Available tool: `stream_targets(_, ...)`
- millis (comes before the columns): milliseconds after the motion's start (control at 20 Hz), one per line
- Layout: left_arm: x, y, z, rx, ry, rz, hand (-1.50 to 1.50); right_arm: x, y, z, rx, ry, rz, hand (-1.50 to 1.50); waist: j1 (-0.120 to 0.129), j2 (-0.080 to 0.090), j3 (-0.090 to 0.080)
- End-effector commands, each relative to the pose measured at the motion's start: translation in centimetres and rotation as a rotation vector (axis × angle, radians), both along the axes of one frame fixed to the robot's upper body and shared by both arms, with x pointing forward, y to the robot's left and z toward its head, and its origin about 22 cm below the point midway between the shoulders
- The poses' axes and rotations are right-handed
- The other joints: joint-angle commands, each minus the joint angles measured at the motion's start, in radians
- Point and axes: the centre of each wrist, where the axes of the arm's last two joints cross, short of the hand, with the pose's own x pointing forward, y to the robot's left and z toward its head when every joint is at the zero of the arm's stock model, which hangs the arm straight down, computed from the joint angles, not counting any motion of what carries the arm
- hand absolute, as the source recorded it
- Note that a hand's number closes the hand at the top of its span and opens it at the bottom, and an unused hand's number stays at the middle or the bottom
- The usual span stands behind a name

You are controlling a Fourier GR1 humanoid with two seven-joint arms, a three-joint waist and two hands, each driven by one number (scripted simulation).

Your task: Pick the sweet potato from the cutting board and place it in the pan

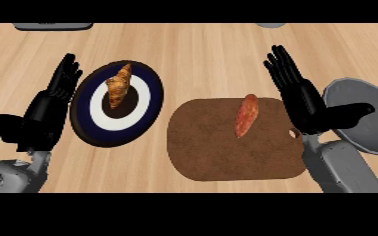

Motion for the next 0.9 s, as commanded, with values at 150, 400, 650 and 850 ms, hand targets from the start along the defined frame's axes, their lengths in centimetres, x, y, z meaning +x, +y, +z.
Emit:
stream_targets(150,0.3,0.8,-0.3,-0.025,-0.027,0.048,0.00,1.4,-6.0,-1.9,-0.053,0.099,0.150,1.50,0.038,0.019,0.013)
stream_targets(400,1.0,0.8,-2.4,-0.093,0.057,0.073,0.00,-1.4,-7.7,-5.5,-0.327,-0.056,-0.098,-1.50,-0.005,0.015,0.012)
stream_targets(650,1.6,1.7,-2.8,-0.091,0.069,0.097,0.00,-4.2,-12.8,-4.1,-0.489,-0.166,-0.259,-1.50,-0.009,0.012,0.012)
stream_targets(850,1.5,1.8,-1.8,-0.072,0.067,0.082,0.00,-4.8,-15.7,3.5,-0.607,-0.146,-0.185,-1.50,-0.003,0.007,0.011)
